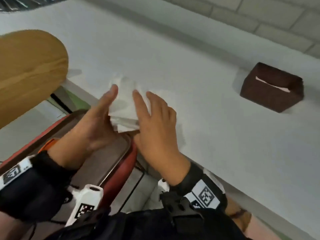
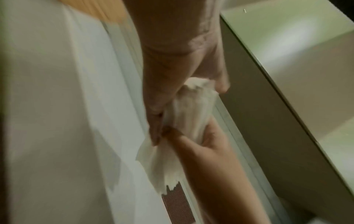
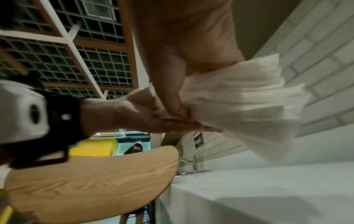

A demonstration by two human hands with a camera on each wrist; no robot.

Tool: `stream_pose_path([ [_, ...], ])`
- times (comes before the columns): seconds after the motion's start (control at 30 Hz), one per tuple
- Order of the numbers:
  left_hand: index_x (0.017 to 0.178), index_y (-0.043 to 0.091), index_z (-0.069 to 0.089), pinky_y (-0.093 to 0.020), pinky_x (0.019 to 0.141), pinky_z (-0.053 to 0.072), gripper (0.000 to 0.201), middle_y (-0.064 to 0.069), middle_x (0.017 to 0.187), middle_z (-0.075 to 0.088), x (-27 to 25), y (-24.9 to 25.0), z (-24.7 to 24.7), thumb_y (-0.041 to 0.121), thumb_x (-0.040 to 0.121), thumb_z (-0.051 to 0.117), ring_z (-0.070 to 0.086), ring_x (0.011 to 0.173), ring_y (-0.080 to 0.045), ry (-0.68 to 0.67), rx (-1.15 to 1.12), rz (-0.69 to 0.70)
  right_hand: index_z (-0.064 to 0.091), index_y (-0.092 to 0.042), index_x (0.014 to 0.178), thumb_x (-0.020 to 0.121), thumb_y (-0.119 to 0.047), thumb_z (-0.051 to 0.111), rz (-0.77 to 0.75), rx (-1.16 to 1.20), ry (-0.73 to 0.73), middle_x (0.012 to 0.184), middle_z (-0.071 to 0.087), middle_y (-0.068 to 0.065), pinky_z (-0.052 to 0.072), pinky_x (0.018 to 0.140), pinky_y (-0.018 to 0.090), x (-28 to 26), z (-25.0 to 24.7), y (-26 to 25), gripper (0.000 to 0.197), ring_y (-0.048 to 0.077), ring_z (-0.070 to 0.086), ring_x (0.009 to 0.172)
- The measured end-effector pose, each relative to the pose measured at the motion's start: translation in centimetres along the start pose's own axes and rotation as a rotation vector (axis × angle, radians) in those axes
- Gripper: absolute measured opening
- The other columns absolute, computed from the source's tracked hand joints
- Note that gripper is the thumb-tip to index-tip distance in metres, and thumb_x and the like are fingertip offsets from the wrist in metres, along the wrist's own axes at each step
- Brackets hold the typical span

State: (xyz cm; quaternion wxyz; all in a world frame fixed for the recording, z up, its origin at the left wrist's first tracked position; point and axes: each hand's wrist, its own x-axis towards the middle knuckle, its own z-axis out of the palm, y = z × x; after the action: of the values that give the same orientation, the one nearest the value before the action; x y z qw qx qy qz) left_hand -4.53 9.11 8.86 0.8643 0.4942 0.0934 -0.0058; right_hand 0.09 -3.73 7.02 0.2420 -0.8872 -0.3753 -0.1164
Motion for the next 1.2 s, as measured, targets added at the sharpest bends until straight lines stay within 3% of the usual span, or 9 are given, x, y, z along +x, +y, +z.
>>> stream_pose_path([
  [0.13, 0.079, 0.014, 0.076, -0.027, 0.065, 0.058, 0.026, -0.006, 0.078, 0.074, 5.0, -1.6, 4.2, 0.034, 0.076, 0.060, 0.071, 0.073, -0.018, -0.012, 0.110, -0.184, 0.037, -0.014, 0.143, 0.076, -0.036, 0.065, 0.087, -0.032, -0.201, 0.147, 0.039, 0.019, 0.035, 0.101, 0.049, -1.1, -3.5, 4.3, 0.076, 0.034, 0.037, 0.135],
  [0.3, 0.092, 0.005, 0.068, -0.026, 0.067, 0.059, 0.022, -0.009, 0.083, 0.075, 8.9, -3.6, 9.0, 0.015, 0.072, 0.066, 0.072, 0.075, -0.020, -0.102, 0.163, -0.332, 0.004, -0.036, 0.150, 0.084, -0.066, 0.030, 0.570, 0.393, -0.336, 0.161, -0.001, -0.009, -0.001, 0.118, 0.036, -2.9, -9.4, 12.1, 0.077, 0.009, -0.006, 0.148],
  [0.4, 0.083, 0.010, 0.075, -0.027, 0.064, 0.059, 0.037, -0.007, 0.080, 0.076, 10.6, -3.9, 11.4, 0.018, 0.048, 0.082, 0.073, 0.073, -0.020, -0.219, 0.181, -0.328, 0.005, -0.038, 0.149, 0.075, -0.071, 0.029, 0.840, 0.822, -0.053, 0.159, 0.012, -0.015, 0.007, 0.115, 0.025, -3.8, -10.6, 16.4, 0.085, 0.001, 0.012, 0.143],
  [0.47, 0.075, 0.013, 0.077, -0.028, 0.058, 0.058, 0.051, -0.006, 0.077, 0.076, 11.7, -4.1, 12.6, 0.025, 0.027, 0.090, 0.073, 0.070, -0.021, -0.280, 0.119, -0.329, 0.035, -0.037, 0.143, 0.073, -0.077, 0.034, 0.928, 1.243, 0.057, 0.148, 0.042, -0.012, 0.024, 0.115, 0.030, -5.0, -11.4, 19.0, 0.080, 0.005, 0.038, 0.135],
  [0.63, 0.077, 0.013, 0.078, -0.027, 0.058, 0.058, 0.058, -0.007, 0.085, 0.077, 14.4, -6.6, 15.0, 0.029, 0.023, 0.094, 0.073, 0.076, -0.019, -0.358, 0.086, -0.385, 0.060, -0.021, 0.128, 0.076, -0.072, 0.035, 0.923, 1.773, 0.057, 0.126, 0.066, 0.008, 0.049, 0.097, 0.041, -7.7, -13.7, 21.8, 0.077, 0.025, 0.064, 0.112],
  [0.77, 0.104, 0.014, 0.070, -0.027, 0.073, 0.057, 0.079, -0.008, 0.107, 0.074, 15.2, -9.1, 15.9, 0.037, 0.032, 0.093, 0.070, 0.096, -0.021, -0.369, 0.326, -0.337, 0.040, -0.022, 0.137, 0.050, -0.049, 0.085, 0.941, 1.367, 0.058, 0.131, 0.061, 0.004, 0.053, 0.095, 0.038, -8.9, -13.2, 24.0, 0.103, 0.021, 0.060, 0.118],
  [0.97, 0.128, 0.035, 0.044, -0.012, 0.085, 0.046, 0.092, 0.012, 0.123, 0.060, 16.0, -10.9, 15.3, 0.023, 0.049, 0.089, 0.056, 0.111, 0.005, -0.385, 0.769, -0.019, 0.049, -0.023, 0.121, 0.067, -0.005, 0.080, 0.879, 0.873, 0.025, 0.115, 0.062, -0.008, 0.054, 0.086, 0.024, -10.0, -12.0, 24.5, 0.065, 0.008, 0.061, 0.106],
  [1.07, 0.129, 0.025, 0.039, -0.003, 0.084, 0.040, 0.090, 0.014, 0.122, 0.056, 15.8, -12.2, 15.0, 0.005, 0.056, 0.086, 0.052, 0.108, 0.014, -0.403, 0.818, 0.148, 0.053, -0.024, 0.111, 0.074, -0.003, 0.074, 0.836, 0.751, 0.083, 0.096, 0.063, -0.014, 0.050, 0.061, 0.012, -10.4, -11.6, 24.3, 0.047, -0.005, 0.062, 0.080],
  [1.2, 0.131, 0.033, 0.027, -0.003, 0.090, 0.037, 0.099, 0.026, 0.125, 0.049, 16.0, -13.4, 14.1, 0.010, 0.057, 0.087, 0.047, 0.115, 0.014, -0.505, 0.845, 0.131, 0.049, -0.028, 0.116, 0.074, 0.002, 0.074, 0.807, 0.812, 0.144, 0.102, 0.060, -0.013, 0.050, 0.067, 0.009, -11.2, -11.5, 24.8, 0.057, -0.008, 0.061, 0.079],
])
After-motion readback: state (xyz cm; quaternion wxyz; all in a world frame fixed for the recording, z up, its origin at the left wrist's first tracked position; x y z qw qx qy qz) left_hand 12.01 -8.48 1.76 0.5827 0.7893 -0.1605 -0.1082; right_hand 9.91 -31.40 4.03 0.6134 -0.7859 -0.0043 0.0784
